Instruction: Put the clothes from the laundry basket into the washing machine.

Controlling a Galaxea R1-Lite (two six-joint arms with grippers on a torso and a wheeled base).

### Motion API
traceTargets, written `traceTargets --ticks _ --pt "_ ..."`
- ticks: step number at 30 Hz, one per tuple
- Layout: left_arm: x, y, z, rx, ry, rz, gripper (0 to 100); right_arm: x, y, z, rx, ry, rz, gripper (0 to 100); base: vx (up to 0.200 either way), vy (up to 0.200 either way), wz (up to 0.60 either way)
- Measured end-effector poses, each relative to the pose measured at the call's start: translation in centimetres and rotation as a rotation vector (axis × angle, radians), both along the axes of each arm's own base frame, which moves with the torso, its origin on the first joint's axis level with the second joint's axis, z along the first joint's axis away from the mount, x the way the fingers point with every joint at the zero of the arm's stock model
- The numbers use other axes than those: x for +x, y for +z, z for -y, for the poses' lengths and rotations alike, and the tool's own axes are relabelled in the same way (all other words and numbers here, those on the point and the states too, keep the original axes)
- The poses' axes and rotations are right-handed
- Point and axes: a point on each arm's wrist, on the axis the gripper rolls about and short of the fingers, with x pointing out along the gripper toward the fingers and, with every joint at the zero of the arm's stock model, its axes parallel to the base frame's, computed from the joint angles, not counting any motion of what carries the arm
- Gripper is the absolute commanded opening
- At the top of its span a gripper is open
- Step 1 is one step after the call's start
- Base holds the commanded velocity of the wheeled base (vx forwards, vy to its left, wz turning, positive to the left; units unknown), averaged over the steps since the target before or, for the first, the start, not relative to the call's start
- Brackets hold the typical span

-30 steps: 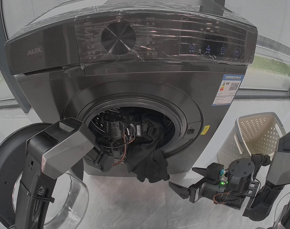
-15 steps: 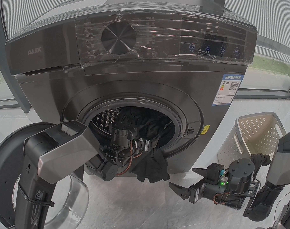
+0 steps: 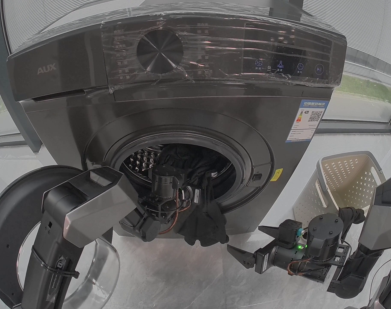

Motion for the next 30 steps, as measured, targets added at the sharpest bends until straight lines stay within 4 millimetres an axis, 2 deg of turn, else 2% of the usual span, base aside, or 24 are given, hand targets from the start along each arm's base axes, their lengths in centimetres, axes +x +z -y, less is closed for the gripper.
traceTargets --ticks 6,15,20,21,26,30 --pt "2.0 1.7 -1.8 -0.035 0.066 0.053 0 0.0 0.0 0.0 0.001 0.0 0.001 100 0.0 0.0 0.0" --pt "5.3 6.5 -3.3 -0.129 0.195 0.189 0 0.1 0.1 -0.1 0.01 0.001 0.011 100 0.0 0.0 0.0" --pt "5.9 7.0 -3.6 -0.156 0.226 0.209 0 0.0 0.0 -0.1 0.012 0.002 0.012 100 0.0 0.0 0.0" --pt "6.0 6.9 -3.6 -0.16 0.227 0.208 100 0.0 0.0 -0.1 0.012 0.004 0.012 100 0.0 0.0 0.0" --pt "5.6 6.1 -3.9 -0.152 0.231 0.175 100 -0.1 0.0 -0.2 0.016 0.008 0.008 100 0.0 0.0 0.0" --pt "4.3 5.3 -3.7 -0.124 0.21 0.122 100 -0.1 0.0 -0.3 0.02 0.009 0.006 100 0.0 0.0 0.0"
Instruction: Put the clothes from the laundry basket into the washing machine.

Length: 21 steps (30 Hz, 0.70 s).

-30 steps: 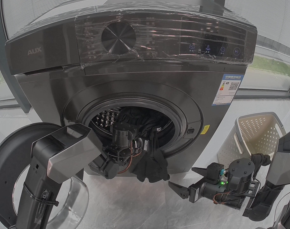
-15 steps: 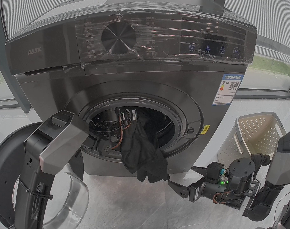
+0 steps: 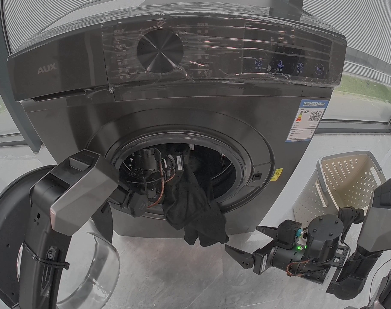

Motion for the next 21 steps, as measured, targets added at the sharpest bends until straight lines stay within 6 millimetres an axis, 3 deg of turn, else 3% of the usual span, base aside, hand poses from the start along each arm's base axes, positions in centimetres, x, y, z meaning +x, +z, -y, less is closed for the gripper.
traceTargets --ticks 11,19,20,21 --pt "-6.4 -2.5 1.7 0.103 -0.205 -0.222 100 -0.1 0.0 -0.1 0.003 0.002 -0.002 100 0.0 0.0 0.0" --pt "-6.8 -3.9 2.3 0.137 -0.232 -0.249 100 -0.3 0.0 -0.3 0.007 0.01 -0.006 100 0.0 0.0 0.0" --pt "-6.6 -4.2 2.4 0.14 -0.231 -0.25 0 -0.3 0.0 -0.3 0.007 0.01 -0.006 100 0.0 0.0 0.0" --pt "-6.5 -4.5 2.4 0.142 -0.229 -0.252 0 -0.3 0.0 -0.3 0.007 0.011 -0.006 100 0.0 0.0 0.0"
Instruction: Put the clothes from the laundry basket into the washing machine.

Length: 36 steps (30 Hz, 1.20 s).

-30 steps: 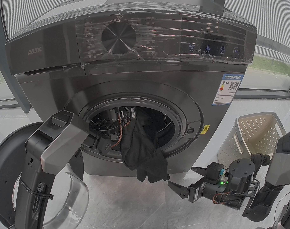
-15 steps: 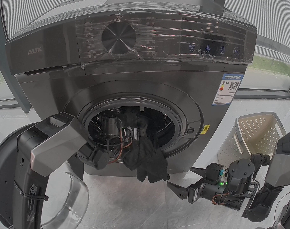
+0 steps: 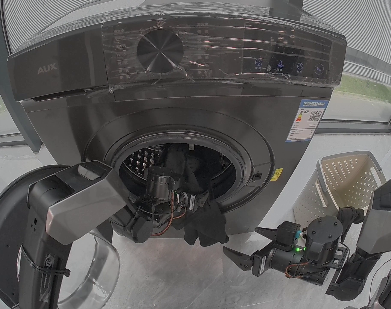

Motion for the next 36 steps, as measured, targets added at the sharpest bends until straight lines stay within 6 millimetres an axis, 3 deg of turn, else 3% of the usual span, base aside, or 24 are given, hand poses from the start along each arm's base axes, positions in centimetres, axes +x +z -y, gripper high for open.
traceTargets --ticks 11,15,23,24,28,36 --pt "1.5 -1.3 0.5 -0.01 0.019 0.021 0 -0.1 0.1 -0.1 0.005 0.005 0.004 100 0.0 0.0 0.0" --pt "2.5 -0.3 0.4 -0.036 0.064 0.083 0 0.0 0.2 -0.1 0.007 0.004 0.006 100 0.0 0.0 0.0" --pt "6.0 4.6 0.1 -0.137 0.18 0.284 0 0.0 0.2 -0.1 0.009 0.004 0.007 100 0.0 0.0 0.0" --pt "6.3 5.0 0.0 -0.145 0.187 0.297 100 0.0 0.2 -0.1 0.009 0.004 0.007 100 0.0 0.0 0.0" --pt "6.6 5.1 -0.4 -0.151 0.207 0.309 100 0.0 0.3 -0.1 0.01 0.004 0.009 100 0.0 0.0 0.0" --pt "4.6 2.6 -0.7 -0.091 0.156 0.201 100 -0.1 0.3 -0.1 0.009 0.004 0.008 100 0.0 0.0 0.0"
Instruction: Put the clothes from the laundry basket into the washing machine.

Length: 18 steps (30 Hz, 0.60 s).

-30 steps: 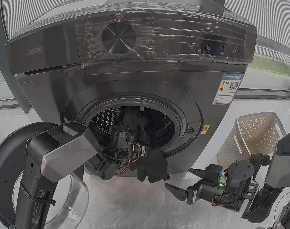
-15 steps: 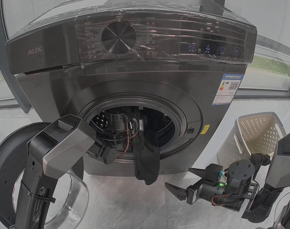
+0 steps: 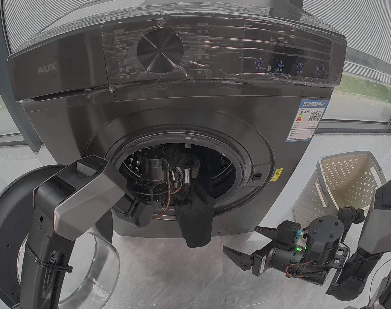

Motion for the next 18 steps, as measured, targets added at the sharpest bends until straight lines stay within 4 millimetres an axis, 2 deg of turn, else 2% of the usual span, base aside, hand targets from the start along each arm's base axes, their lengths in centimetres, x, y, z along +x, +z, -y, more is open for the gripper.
traceTargets --ticks 7,14,15,18 --pt "-3.1 -2.4 0.6 0.069 -0.1 -0.108 100 -0.1 0.0 0.0 -0.001 0.002 -0.001 100 0.0 0.0 0.0" --pt "-3.5 -3.8 1.1 0.092 -0.118 -0.133 100 -0.1 -0.1 0.0 -0.002 0.003 -0.005 100 0.0 0.0 0.0" --pt "-3.5 -4.0 1.1 0.096 -0.119 -0.138 0 -0.1 -0.1 0.0 -0.002 0.003 -0.005 100 0.0 0.0 0.0" --pt "-3.4 -4.6 1.0 0.105 -0.116 -0.15 0 -0.1 -0.1 0.0 -0.001 0.002 -0.005 100 0.0 0.0 0.0"
